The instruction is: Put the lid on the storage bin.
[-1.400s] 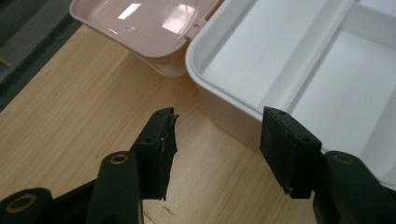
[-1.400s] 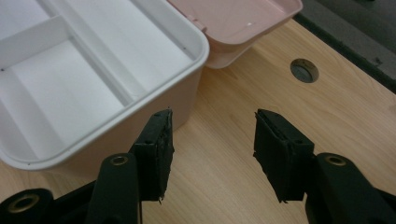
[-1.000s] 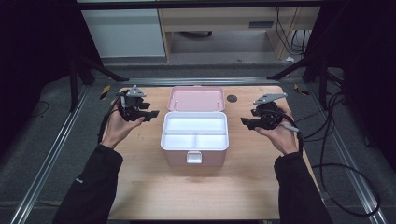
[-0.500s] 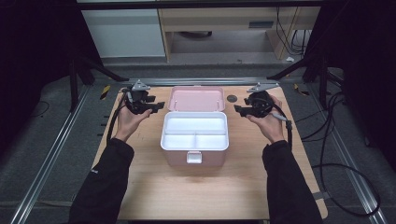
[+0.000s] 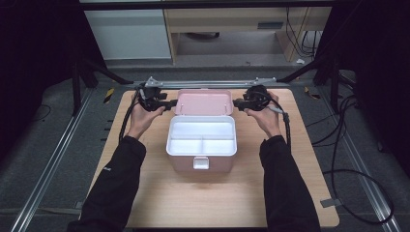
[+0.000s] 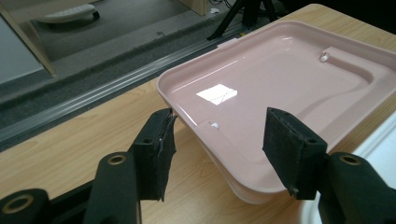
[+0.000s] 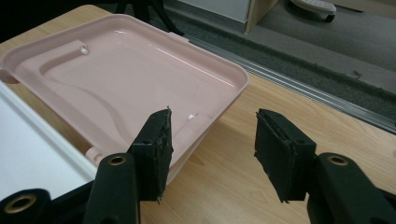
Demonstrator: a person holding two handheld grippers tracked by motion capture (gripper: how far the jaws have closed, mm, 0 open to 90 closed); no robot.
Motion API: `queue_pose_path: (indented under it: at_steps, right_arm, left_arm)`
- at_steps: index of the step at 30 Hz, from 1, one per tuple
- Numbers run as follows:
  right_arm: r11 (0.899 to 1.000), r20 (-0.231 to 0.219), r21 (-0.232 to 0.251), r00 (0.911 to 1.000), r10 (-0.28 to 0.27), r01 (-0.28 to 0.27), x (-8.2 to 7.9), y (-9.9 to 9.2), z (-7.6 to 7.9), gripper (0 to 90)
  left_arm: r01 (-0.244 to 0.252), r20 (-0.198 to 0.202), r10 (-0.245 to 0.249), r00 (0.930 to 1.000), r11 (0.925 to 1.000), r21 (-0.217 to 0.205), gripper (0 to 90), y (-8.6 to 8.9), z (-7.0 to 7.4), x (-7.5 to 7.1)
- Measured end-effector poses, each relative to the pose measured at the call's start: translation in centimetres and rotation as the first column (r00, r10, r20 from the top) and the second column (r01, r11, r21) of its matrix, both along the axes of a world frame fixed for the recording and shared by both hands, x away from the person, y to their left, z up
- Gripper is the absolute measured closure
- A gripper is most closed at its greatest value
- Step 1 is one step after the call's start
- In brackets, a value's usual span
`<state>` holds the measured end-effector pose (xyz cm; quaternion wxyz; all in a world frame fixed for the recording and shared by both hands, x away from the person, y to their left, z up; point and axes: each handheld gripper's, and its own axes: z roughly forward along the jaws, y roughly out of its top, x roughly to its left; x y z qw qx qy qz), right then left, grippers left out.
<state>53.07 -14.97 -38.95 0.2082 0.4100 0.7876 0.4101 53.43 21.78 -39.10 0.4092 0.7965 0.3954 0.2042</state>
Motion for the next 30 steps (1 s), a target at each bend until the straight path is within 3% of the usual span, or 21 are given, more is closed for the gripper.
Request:
queue_pose_path:
  at_steps: [3, 7, 14, 21, 26, 30]
  right_arm:
    - [1.0, -0.005, 0.026, 1.0, 0.0, 0.0, 0.7, 0.3, -0.7, 46.4]
    - [1.0, -0.032, 0.007, 0.9995, -0.004, 0.004, 1.5, 0.7, -2.1, 46.3]
    - [0.999, -0.059, 0.041, 0.9981, 0.015, -0.012, 2.2, 1.7, -3.3, 46.2]
    - [1.0, -0.102, 0.019, 0.9946, 0.018, -0.016, 2.7, 2.6, -4.5, 45.7]
    - [0.999, -0.123, 0.043, 0.9923, 0.016, -0.011, 3.0, 2.8, -5.1, 43.9]
    - [0.998, -0.129, 0.063, 0.9917, 0.004, 0.004, 3.1, 2.9, -5.2, 44.0]
  left_arm:
    - [-0.01, -0.019, 0.01, 0.9998, 1.0, 0.001, 42.4, -0.2, -1.0, 0.7]
    - [-0.008, -0.047, 0.008, 0.9988, 0.9999, -0.006, 41.6, -0.2, -2.2, 1.6]
    - [0.02, -0.093, -0.021, 0.9954, 0.9997, -0.012, 38.9, -0.4, -3.9, 2.5]
    - [0.047, -0.09, -0.046, 0.9949, 0.9989, 0.004, 38.7, -1.6, -4.5, 2.6]
    - [0.044, -0.114, -0.049, 0.9922, 0.9981, -0.044, 38.8, -1.3, -4.9, 2.9]
    - [0.037, -0.122, -0.043, 0.9916, 0.9977, -0.056, 38.0, -1.3, -4.9, 2.9]
